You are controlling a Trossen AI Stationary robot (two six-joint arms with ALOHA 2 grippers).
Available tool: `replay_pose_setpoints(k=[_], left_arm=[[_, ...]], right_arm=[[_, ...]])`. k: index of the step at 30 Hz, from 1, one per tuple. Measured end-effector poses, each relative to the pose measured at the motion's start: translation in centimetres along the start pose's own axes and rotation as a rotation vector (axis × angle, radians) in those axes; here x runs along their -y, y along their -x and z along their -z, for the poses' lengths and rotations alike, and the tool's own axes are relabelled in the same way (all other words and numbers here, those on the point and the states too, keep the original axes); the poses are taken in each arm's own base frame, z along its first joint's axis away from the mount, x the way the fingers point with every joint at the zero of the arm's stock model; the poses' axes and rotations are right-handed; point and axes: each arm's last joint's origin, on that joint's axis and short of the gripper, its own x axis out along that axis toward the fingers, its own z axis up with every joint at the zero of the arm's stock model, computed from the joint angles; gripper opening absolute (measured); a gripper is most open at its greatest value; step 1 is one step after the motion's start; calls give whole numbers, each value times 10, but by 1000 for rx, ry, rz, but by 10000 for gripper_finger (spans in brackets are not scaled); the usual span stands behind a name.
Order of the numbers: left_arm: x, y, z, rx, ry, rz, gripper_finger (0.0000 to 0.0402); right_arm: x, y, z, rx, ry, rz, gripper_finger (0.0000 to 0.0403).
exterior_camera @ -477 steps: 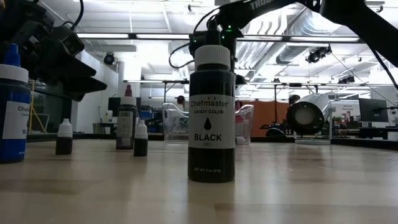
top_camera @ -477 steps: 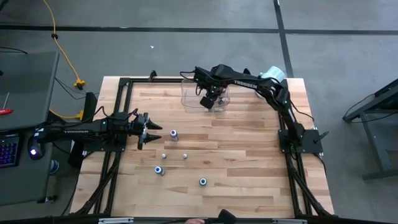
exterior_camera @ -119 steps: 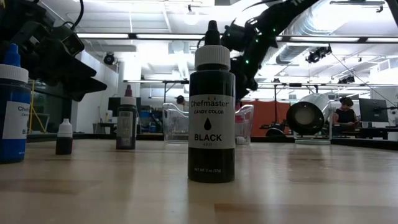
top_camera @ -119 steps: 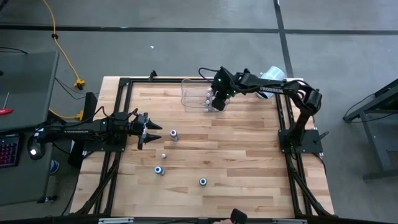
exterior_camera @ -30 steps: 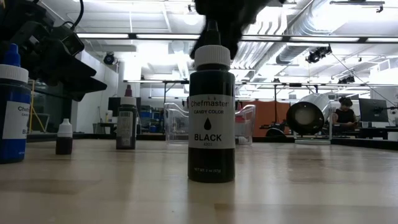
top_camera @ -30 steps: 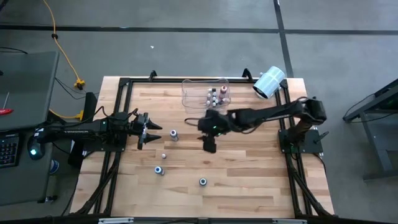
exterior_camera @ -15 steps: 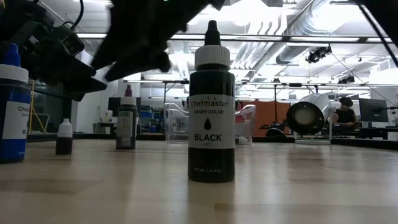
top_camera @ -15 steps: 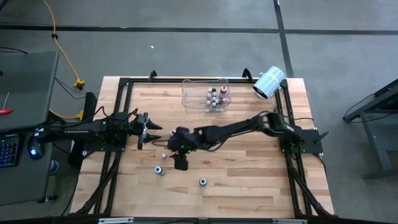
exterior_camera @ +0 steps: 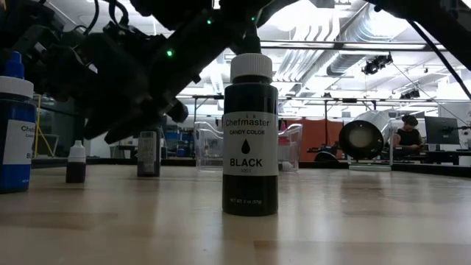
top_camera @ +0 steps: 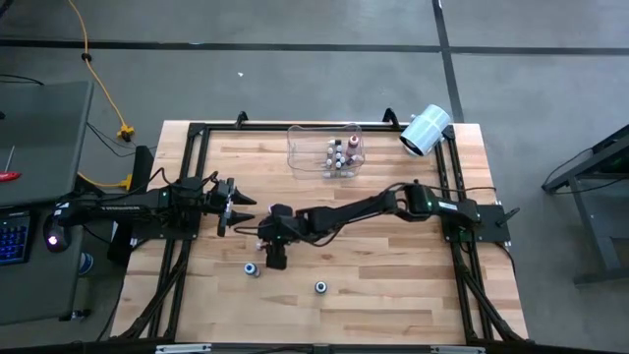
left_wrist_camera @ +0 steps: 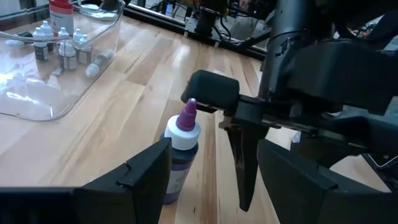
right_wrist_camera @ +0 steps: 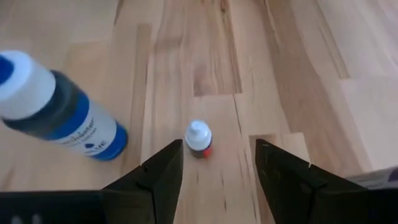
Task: Pick & Place food coloring
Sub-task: Put the small orange food coloring into the transparent container
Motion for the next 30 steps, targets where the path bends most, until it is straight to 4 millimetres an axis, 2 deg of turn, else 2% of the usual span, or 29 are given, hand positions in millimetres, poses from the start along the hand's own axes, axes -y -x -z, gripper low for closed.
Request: replay_pose_setpoints(k=[12,30], left_arm=[[0,0,0,0,0,0,234],[0,0,0,0,0,0,234]], right_arm=[[-4,-8,4,18,-59,-40,190],[-5,-8,5,23,-146,5,190]])
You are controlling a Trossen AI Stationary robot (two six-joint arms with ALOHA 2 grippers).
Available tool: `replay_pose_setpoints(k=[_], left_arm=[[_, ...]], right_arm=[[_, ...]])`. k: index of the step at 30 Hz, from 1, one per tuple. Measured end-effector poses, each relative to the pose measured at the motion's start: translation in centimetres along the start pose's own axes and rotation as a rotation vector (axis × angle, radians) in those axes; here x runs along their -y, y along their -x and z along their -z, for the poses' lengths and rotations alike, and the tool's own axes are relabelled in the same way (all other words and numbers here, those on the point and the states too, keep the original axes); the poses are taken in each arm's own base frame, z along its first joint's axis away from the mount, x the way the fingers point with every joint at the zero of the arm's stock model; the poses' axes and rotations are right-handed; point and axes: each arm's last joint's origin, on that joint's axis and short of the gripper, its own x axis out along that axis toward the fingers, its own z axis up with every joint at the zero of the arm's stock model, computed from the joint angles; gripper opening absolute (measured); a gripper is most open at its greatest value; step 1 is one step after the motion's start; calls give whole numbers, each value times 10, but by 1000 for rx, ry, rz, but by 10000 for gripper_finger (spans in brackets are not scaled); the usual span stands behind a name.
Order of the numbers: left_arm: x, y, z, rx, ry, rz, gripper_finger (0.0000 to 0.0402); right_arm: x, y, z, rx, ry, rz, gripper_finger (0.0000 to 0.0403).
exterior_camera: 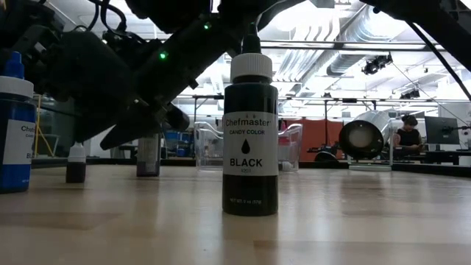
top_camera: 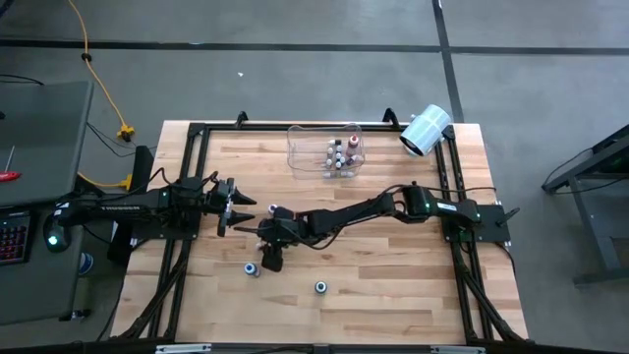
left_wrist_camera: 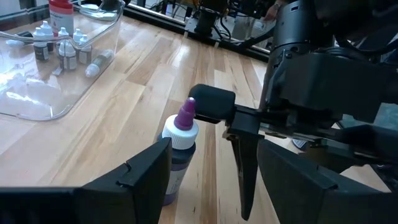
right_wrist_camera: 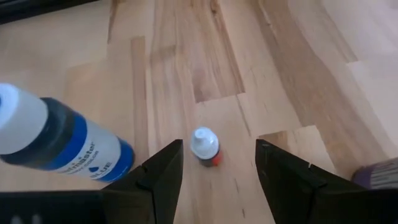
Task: Pick & Place food coloring
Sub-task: Put the small orange food coloring into the transparent container
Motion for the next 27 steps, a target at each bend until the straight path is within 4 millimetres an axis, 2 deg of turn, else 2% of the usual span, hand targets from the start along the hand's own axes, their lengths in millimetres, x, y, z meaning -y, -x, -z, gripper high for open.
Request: replay_pose_setpoints(k=[27], left_arm=[[0,0,0,0,0,0,234]], right_arm=[[0,-1,0,26,-2,59,190]])
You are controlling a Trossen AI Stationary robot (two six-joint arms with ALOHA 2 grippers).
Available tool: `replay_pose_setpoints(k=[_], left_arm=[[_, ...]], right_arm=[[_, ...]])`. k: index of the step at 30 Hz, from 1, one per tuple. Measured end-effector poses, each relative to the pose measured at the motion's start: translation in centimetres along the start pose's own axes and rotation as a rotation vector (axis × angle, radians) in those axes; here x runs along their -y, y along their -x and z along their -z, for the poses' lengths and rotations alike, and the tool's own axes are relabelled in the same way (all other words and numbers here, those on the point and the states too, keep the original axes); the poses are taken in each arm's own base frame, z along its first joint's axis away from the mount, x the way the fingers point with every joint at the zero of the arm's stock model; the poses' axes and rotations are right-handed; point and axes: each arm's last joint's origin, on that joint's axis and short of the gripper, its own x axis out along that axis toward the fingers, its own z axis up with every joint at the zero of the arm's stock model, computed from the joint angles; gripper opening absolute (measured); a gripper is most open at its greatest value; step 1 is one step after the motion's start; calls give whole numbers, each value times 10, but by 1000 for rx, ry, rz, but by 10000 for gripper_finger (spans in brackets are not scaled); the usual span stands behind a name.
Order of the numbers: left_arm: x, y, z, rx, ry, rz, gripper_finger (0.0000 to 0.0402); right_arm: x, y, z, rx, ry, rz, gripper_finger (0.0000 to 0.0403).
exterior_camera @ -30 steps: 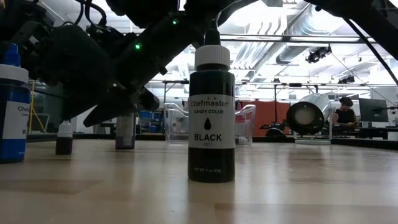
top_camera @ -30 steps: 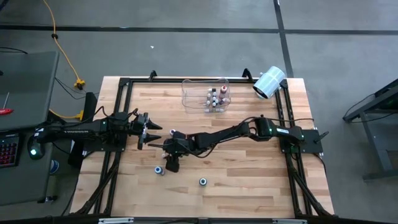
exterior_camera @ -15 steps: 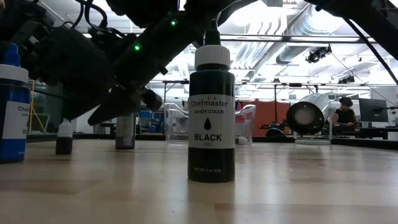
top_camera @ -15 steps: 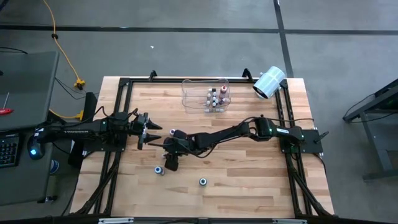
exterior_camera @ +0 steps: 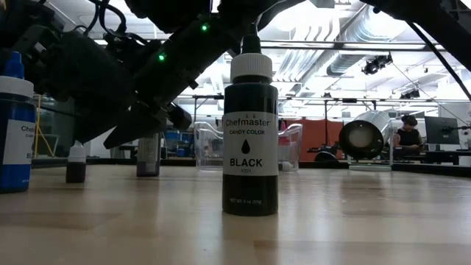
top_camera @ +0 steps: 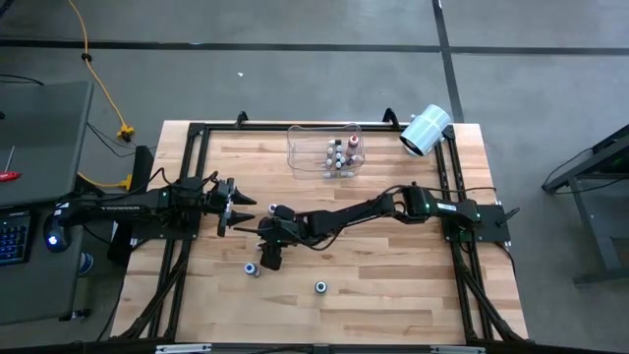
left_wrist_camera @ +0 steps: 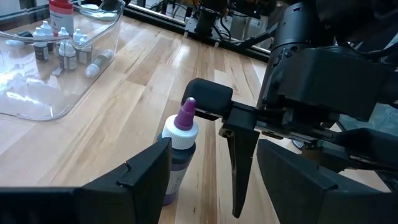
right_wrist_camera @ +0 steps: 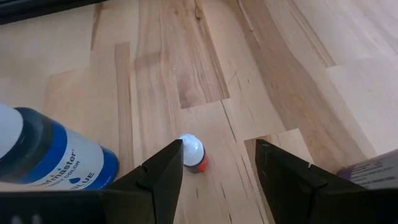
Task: Pick & Place food coloring
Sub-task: Put the small orange food coloring into the transparent container
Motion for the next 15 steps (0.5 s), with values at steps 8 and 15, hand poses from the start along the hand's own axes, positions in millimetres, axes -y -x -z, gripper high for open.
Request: replay_pose_setpoints(k=[8,15], left_arm=[[0,0,0,0,0,0,234],[0,0,0,0,0,0,234]], right_arm=[[0,0,0,0,0,1,190],[1,0,0,8,0,25,190]])
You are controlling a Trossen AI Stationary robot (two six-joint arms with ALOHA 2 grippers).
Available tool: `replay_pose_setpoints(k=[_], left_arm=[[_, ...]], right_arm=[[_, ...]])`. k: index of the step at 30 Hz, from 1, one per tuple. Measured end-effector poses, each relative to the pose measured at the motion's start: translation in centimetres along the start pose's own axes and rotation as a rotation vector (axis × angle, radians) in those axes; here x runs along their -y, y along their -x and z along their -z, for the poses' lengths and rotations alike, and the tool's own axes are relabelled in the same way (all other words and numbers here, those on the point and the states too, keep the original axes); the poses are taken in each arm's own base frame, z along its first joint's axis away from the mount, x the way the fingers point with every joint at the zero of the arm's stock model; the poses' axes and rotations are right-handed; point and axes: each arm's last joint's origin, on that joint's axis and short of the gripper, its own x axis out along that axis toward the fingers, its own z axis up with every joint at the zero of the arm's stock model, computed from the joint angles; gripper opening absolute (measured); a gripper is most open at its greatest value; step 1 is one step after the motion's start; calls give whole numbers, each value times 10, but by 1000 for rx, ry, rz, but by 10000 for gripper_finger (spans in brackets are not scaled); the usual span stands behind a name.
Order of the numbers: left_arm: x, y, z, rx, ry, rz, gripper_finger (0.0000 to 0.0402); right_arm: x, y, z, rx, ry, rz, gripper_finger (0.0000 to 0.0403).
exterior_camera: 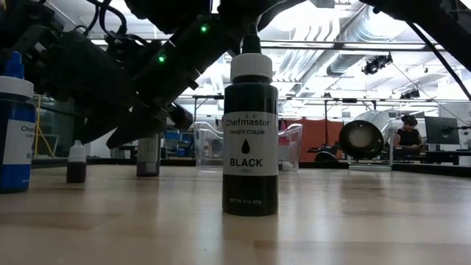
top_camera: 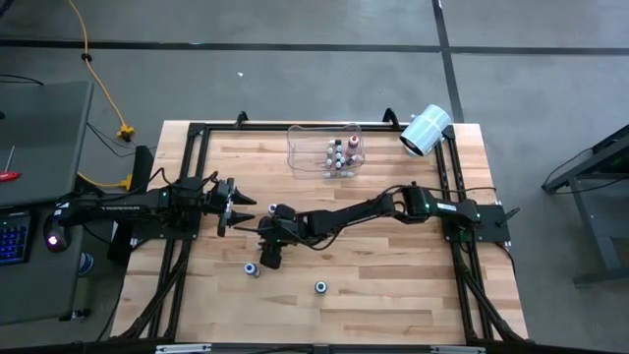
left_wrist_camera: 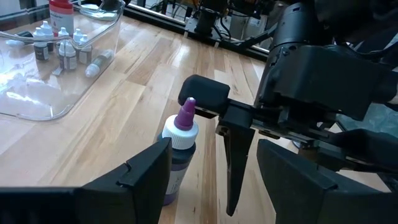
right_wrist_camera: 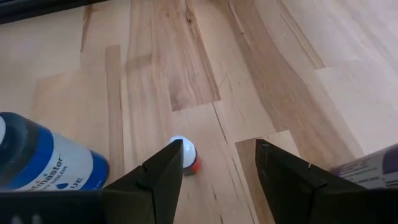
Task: Pick & Place food coloring
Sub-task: Put the small orange food coloring into the transparent container
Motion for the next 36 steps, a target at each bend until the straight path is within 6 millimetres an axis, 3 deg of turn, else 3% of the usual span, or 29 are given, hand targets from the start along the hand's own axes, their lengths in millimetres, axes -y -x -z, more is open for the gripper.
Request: replay_pose_setpoints(k=[36], left_arm=[[0,0,0,0,0,0,234]], right_arm=[[0,-9,5,22,-1,7,190]])
